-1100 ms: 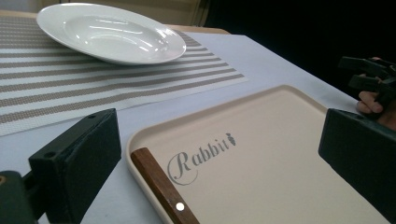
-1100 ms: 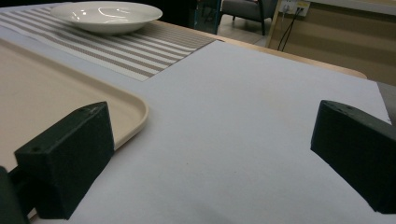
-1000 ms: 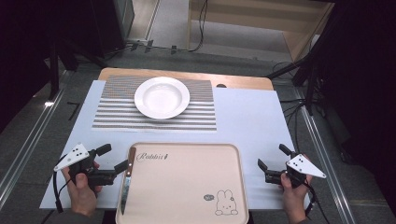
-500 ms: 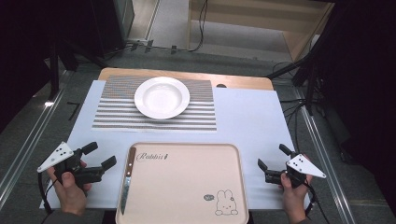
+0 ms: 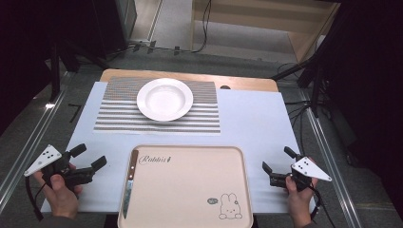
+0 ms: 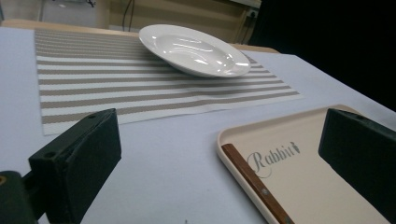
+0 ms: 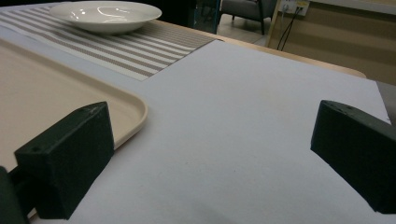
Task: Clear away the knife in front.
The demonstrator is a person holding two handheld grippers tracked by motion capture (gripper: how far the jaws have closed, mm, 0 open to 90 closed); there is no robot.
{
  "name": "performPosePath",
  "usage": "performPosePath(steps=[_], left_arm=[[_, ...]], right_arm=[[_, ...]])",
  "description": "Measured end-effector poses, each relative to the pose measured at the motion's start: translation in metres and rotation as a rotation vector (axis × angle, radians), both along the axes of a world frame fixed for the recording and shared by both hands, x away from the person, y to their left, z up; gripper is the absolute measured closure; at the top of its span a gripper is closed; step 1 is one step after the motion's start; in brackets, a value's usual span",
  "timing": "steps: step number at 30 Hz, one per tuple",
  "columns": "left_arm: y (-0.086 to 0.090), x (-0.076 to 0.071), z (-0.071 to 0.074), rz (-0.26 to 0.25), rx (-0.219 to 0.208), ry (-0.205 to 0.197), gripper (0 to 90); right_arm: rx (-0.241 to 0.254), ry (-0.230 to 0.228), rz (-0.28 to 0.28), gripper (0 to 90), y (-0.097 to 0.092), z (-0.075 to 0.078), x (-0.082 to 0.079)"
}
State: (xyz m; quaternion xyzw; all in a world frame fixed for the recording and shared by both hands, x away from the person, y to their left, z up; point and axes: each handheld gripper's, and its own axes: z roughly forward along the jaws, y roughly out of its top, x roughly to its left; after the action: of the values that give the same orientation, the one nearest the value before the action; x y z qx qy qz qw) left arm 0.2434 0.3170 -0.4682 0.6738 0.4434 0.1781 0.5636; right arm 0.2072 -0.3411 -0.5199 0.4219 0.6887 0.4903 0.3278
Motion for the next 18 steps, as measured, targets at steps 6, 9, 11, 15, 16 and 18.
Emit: performPosePath(steps=[6, 9, 11, 15, 16, 18], left_arm=[[0.013, -0.001, -0.001, 0.037, 0.003, -0.008, 0.0], [0.018, -0.002, -0.001, 0.058, 0.012, -0.013, 0.0], [0.023, -0.001, -0.001, 0.067, 0.017, -0.016, 0.0], [0.031, -0.002, -0.003, 0.090, 0.008, -0.018, 0.0], [0.033, -0.002, -0.003, 0.095, 0.010, -0.019, 0.0], [0.035, -0.002, -0.004, 0.103, 0.001, -0.020, 0.0]], right_arm=[[-0.001, 0.000, 0.000, 0.0, 0.000, 0.000, 0.000], [0.000, 0.000, 0.000, 0.0, 0.000, 0.000, 0.000], [0.000, 0.000, -0.001, 0.0, 0.000, 0.000, 0.000], [-0.001, -0.001, -0.001, 0.0, 0.000, 0.000, 0.000], [-0.001, 0.000, -0.001, 0.0, 0.000, 0.000, 0.000], [-0.002, -0.001, 0.000, 0.0, 0.000, 0.000, 0.000]])
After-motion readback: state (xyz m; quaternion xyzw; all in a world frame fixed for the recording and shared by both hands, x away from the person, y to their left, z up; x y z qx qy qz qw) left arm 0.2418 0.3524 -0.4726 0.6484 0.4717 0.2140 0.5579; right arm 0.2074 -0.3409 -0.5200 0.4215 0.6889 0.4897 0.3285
